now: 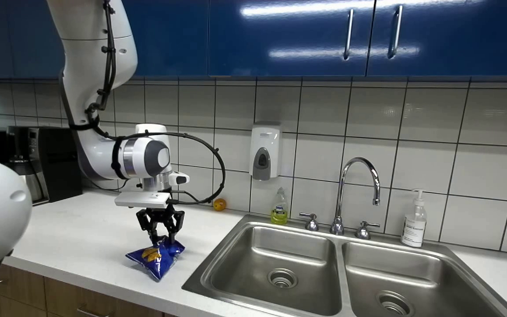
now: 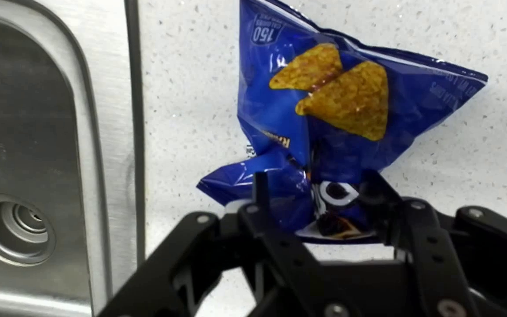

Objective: Pick up the blue object from the sink and put it on the counter

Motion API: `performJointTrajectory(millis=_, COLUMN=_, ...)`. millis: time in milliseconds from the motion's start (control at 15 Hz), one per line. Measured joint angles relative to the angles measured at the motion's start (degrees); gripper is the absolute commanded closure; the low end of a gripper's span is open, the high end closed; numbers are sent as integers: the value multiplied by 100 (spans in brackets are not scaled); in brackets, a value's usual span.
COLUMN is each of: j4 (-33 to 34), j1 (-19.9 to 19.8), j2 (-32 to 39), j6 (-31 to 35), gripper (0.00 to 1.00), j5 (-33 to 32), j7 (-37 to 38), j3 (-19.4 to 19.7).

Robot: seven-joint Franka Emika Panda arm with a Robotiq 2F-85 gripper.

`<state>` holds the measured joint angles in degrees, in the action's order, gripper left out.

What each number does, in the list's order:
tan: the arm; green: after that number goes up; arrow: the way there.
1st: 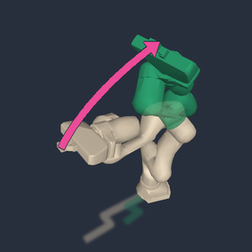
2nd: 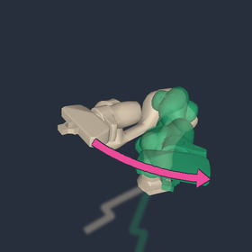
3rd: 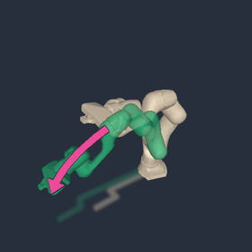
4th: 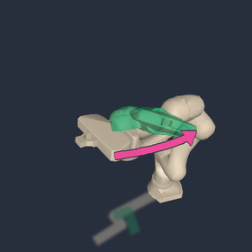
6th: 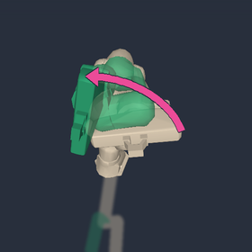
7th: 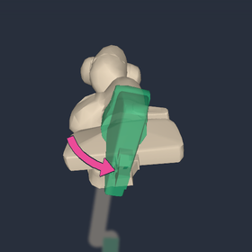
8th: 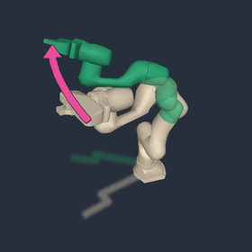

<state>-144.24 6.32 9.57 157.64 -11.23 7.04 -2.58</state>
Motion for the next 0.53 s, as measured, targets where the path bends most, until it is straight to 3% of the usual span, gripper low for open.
performJointTrajectory(millis=133, j4=-6, j1=0, j2=-82, j6=0, gripper=0, j5=17, j7=0, j3=0)
performJointTrajectory(millis=533, j4=-187, j1=-1, j2=-531, j6=-7, gripper=0, j5=100, j7=13, j3=2)
